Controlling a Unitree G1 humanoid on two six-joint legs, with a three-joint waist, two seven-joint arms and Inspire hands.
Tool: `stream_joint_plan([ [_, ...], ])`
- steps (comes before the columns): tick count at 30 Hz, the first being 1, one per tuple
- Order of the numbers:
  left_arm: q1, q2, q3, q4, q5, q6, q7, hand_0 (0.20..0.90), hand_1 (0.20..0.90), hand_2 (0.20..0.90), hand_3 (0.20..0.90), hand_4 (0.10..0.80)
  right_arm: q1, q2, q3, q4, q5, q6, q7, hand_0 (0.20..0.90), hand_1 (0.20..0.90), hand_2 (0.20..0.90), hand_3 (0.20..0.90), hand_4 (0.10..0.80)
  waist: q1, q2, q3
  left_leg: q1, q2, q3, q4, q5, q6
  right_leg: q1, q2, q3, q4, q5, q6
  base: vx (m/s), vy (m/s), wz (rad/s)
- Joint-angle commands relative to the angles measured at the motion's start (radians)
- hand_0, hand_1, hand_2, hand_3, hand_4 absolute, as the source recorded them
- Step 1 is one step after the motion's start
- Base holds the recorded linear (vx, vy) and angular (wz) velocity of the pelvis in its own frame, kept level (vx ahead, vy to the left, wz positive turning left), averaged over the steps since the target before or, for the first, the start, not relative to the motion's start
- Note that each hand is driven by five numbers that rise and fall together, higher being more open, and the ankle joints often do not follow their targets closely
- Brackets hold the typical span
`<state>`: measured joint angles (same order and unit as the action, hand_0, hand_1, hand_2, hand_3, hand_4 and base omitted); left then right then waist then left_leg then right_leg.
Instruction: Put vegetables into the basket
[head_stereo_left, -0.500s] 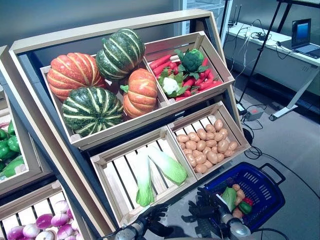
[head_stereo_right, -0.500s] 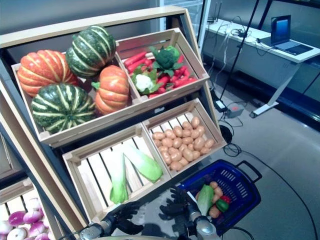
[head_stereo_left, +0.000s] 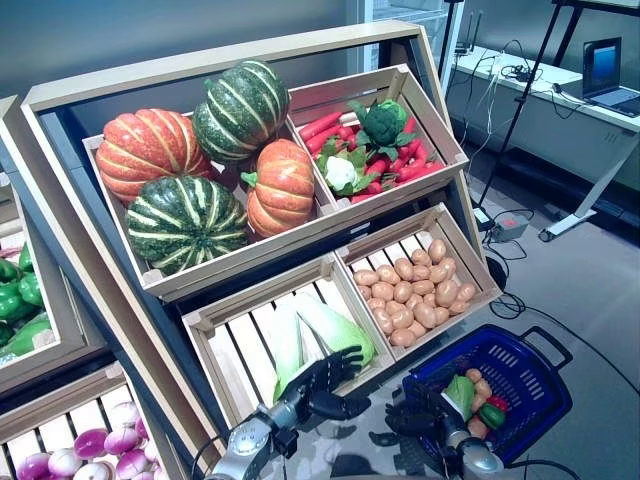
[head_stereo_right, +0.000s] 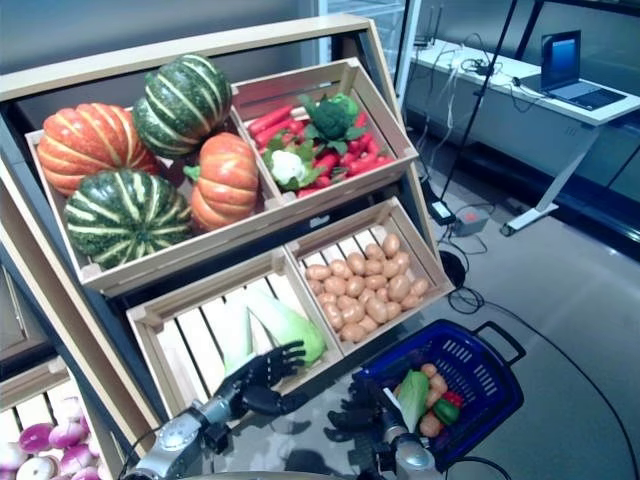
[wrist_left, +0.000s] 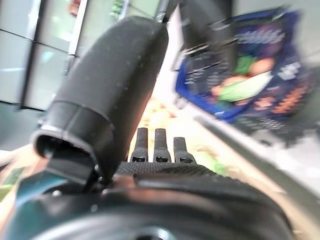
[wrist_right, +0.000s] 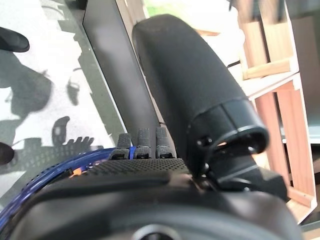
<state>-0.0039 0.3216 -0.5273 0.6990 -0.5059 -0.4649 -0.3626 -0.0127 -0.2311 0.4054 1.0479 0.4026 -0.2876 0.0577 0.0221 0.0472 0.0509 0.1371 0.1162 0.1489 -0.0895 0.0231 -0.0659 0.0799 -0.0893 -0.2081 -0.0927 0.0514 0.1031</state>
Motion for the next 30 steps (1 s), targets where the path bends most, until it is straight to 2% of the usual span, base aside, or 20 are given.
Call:
stream_joint_plan([
  [1, -0.122, 0.054, 0.114, -0.125, 0.076, -0.170, 0.300, 0.900, 0.900, 0.900, 0.900, 0.800, -0.067, -0.002, -0.025, -0.081, 0.067, -0.027, -0.053, 0.900, 0.900, 0.900, 0.900, 0.800, 0.015, -0.039, 0.043, -0.019, -0.037, -0.045, 0.002, -0.030, 0.001, 0.057, -0.053, -0.041, 0.005, -0.015, 0.015, 0.000, 0.000, 0.00],
  [2, -0.121, 0.056, 0.120, -0.130, 0.098, -0.172, 0.332, 0.900, 0.900, 0.900, 0.900, 0.800, -0.064, -0.002, -0.027, -0.083, 0.069, -0.027, -0.055, 0.900, 0.900, 0.900, 0.900, 0.800, 0.015, -0.039, 0.043, -0.019, -0.037, -0.046, 0.002, -0.030, 0.000, 0.058, -0.053, -0.041, 0.005, -0.016, 0.015, 0.032, -0.009, 0.01],
  [4, -0.120, 0.066, 0.176, -0.148, 0.224, -0.168, 0.546, 0.900, 0.900, 0.900, 0.900, 0.800, -0.045, 0.003, -0.044, -0.093, 0.095, -0.032, -0.073, 0.900, 0.900, 0.900, 0.900, 0.800, 0.021, -0.042, 0.043, -0.019, -0.036, -0.050, 0.002, -0.027, -0.003, 0.063, -0.053, -0.046, 0.005, -0.018, 0.012, 0.050, -0.021, 0.03],
  [6, -0.119, 0.067, 0.194, -0.149, 0.288, -0.168, 0.632, 0.900, 0.900, 0.900, 0.900, 0.800, -0.036, 0.007, -0.051, -0.095, 0.104, -0.037, -0.080, 0.900, 0.900, 0.900, 0.900, 0.800, 0.023, -0.044, 0.042, -0.019, -0.036, -0.053, 0.002, -0.027, -0.003, 0.067, -0.053, -0.049, 0.005, -0.020, 0.010, 0.060, -0.021, 0.08],
  [7, -0.123, 0.067, 0.208, -0.146, 0.380, -0.144, 0.745, 0.900, 0.900, 0.900, 0.900, 0.800, -0.030, 0.010, -0.059, -0.096, 0.112, -0.037, -0.086, 0.900, 0.900, 0.900, 0.900, 0.800, 0.022, -0.045, 0.041, -0.019, -0.034, -0.055, 0.002, -0.027, -0.004, 0.069, -0.053, -0.051, 0.007, -0.022, 0.008, 0.069, -0.016, 0.07],
  [10, -0.129, 0.067, 0.216, -0.139, 0.449, -0.101, 0.836, 0.900, 0.900, 0.900, 0.900, 0.800, -0.021, 0.013, -0.063, -0.102, 0.115, -0.037, -0.084, 0.900, 0.900, 0.900, 0.900, 0.800, 0.017, -0.047, 0.043, -0.016, -0.031, -0.051, 0.002, -0.024, -0.005, 0.071, -0.054, -0.051, 0.017, -0.026, 0.006, 0.068, -0.004, 0.04],
  [11, -0.135, 0.069, 0.220, -0.127, 0.512, -0.071, 0.902, 0.900, 0.900, 0.900, 0.900, 0.800, -0.013, 0.013, -0.060, -0.116, 0.116, -0.037, -0.079, 0.900, 0.900, 0.900, 0.900, 0.800, 0.012, -0.049, 0.049, -0.014, -0.031, -0.051, 0.002, -0.020, -0.004, 0.069, -0.054, -0.047, 0.034, -0.032, 0.005, 0.073, 0.007, 0.05],
  [14, -0.180, 0.063, 0.217, -0.096, 0.558, -0.020, 0.974, 0.900, 0.900, 0.900, 0.900, 0.800, -0.020, 0.006, -0.041, -0.143, 0.120, -0.041, -0.077, 0.900, 0.900, 0.900, 0.900, 0.800, 0.003, -0.051, 0.068, -0.028, -0.033, -0.038, 0.026, -0.016, -0.001, 0.036, -0.056, -0.049, 0.092, -0.054, -0.003, 0.000, 0.028, 0.01],
  [16, -0.241, 0.049, 0.199, -0.055, 0.566, -0.003, 1.013, 0.900, 0.900, 0.900, 0.900, 0.800, -0.053, -0.003, -0.025, -0.146, 0.137, -0.051, -0.081, 0.900, 0.900, 0.900, 0.900, 0.800, -0.001, -0.054, 0.099, -0.095, -0.027, -0.029, 0.114, -0.026, -0.002, -0.034, -0.064, -0.050, 0.183, -0.076, -0.013, -0.184, 0.034, -0.08],
  [17, -0.290, 0.039, 0.183, -0.014, 0.585, 0.009, 1.064, 0.900, 0.900, 0.900, 0.900, 0.800, -0.089, -0.011, -0.013, -0.137, 0.161, -0.061, -0.081, 0.900, 0.900, 0.900, 0.900, 0.800, -0.004, -0.059, 0.133, -0.155, -0.020, -0.026, 0.205, -0.041, -0.007, -0.088, -0.072, -0.045, 0.255, -0.096, -0.016, -0.228, 0.026, -0.07],
  [20, -0.339, 0.024, 0.167, 0.029, 0.583, 0.016, 1.120, 0.900, 0.900, 0.900, 0.900, 0.800, -0.122, -0.018, 0.007, -0.141, 0.183, -0.064, -0.080, 0.900, 0.900, 0.900, 0.900, 0.800, -0.015, -0.071, 0.177, -0.235, 0.007, -0.007, 0.344, -0.083, -0.017, -0.156, -0.092, -0.024, 0.355, -0.130, -0.020, -0.135, 0.020, -0.05],
  [22, -0.363, 0.015, 0.160, 0.055, 0.557, 0.014, 1.143, 0.900, 0.900, 0.900, 0.900, 0.800, -0.137, -0.024, 0.022, -0.150, 0.188, -0.062, -0.080, 0.900, 0.900, 0.900, 0.900, 0.800, -0.023, -0.075, 0.200, -0.293, 0.020, 0.000, 0.434, -0.116, -0.014, -0.210, -0.101, -0.007, 0.436, -0.163, -0.028, -0.156, 0.062, -0.18],
  [24, -0.400, -0.002, 0.150, 0.080, 0.512, 0.006, 1.115, 0.900, 0.900, 0.900, 0.900, 0.800, -0.154, -0.024, 0.034, -0.157, 0.193, -0.062, -0.089, 0.900, 0.900, 0.900, 0.900, 0.800, -0.032, -0.076, 0.226, -0.371, 0.032, -0.003, 0.527, -0.145, -0.014, -0.283, -0.110, 0.016, 0.538, -0.199, -0.032, -0.231, 0.077, -0.18],
  [25, -0.433, -0.012, 0.137, 0.090, 0.509, 0.010, 1.123, 0.900, 0.900, 0.900, 0.900, 0.800, -0.172, -0.029, 0.043, -0.155, 0.198, -0.066, -0.092, 0.900, 0.900, 0.900, 0.900, 0.800, -0.037, -0.072, 0.245, -0.427, 0.041, -0.005, 0.590, -0.168, -0.010, -0.346, -0.117, 0.030, 0.633, -0.232, -0.037, -0.234, 0.062, -0.10],
  [30, -0.534, 0.002, 0.137, 0.124, 0.403, 0.015, 1.137, 0.900, 0.900, 0.900, 0.900, 0.800, -0.208, -0.054, 0.047, -0.157, 0.227, -0.079, -0.111, 0.900, 0.900, 0.900, 0.900, 0.800, -0.059, -0.073, 0.283, -0.566, 0.055, -0.028, 0.769, -0.245, -0.002, -0.497, -0.144, 0.072, 0.846, -0.312, -0.039, -0.143, 0.037, 0.05],
])
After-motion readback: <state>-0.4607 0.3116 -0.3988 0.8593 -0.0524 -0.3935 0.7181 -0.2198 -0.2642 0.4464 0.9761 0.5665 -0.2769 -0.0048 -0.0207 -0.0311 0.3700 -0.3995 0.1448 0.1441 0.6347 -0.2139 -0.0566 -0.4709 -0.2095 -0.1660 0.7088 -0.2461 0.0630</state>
